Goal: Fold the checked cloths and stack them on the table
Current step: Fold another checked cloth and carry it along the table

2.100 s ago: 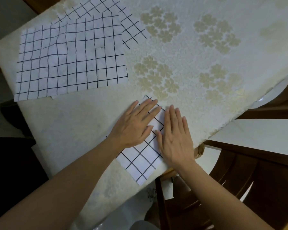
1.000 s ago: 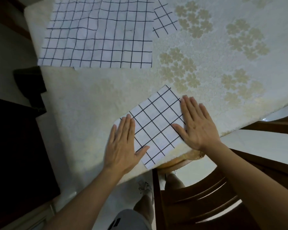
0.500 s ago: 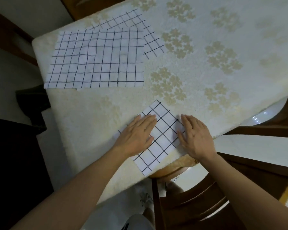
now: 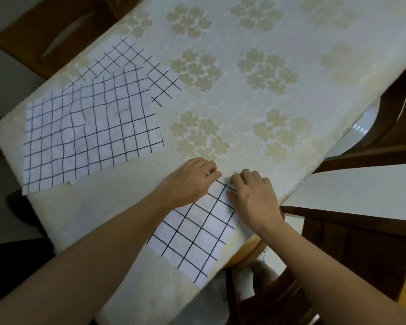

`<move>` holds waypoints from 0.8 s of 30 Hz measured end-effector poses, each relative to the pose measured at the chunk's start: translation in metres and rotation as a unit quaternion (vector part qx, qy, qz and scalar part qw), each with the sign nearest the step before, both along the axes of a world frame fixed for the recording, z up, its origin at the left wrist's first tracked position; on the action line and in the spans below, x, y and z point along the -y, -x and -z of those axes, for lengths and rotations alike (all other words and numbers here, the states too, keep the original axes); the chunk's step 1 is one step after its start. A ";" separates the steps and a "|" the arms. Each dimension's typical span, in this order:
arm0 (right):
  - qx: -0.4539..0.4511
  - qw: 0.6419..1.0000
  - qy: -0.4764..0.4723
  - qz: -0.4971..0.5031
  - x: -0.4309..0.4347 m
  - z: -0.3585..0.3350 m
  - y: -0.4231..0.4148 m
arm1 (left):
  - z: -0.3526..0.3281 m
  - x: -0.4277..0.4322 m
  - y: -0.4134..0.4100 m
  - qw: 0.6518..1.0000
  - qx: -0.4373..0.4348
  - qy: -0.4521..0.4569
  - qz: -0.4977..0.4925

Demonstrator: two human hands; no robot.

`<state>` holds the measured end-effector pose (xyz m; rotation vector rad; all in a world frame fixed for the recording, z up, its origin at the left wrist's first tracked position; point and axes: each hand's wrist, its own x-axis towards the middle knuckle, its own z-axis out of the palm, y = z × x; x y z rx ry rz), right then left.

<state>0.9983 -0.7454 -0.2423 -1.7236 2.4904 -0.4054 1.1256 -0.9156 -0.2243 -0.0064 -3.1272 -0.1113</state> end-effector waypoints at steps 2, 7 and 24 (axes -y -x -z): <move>0.013 1.000 -0.018 0.009 0.004 0.000 0.001 | -0.001 0.001 0.003 1.000 0.018 -0.002 0.009; 0.046 0.996 -0.075 0.012 0.016 0.001 0.001 | -0.002 0.002 0.007 0.999 0.038 -0.022 0.016; 0.069 0.997 -0.034 0.015 0.043 -0.041 0.037 | -0.023 0.026 0.037 0.986 0.009 -0.116 -0.117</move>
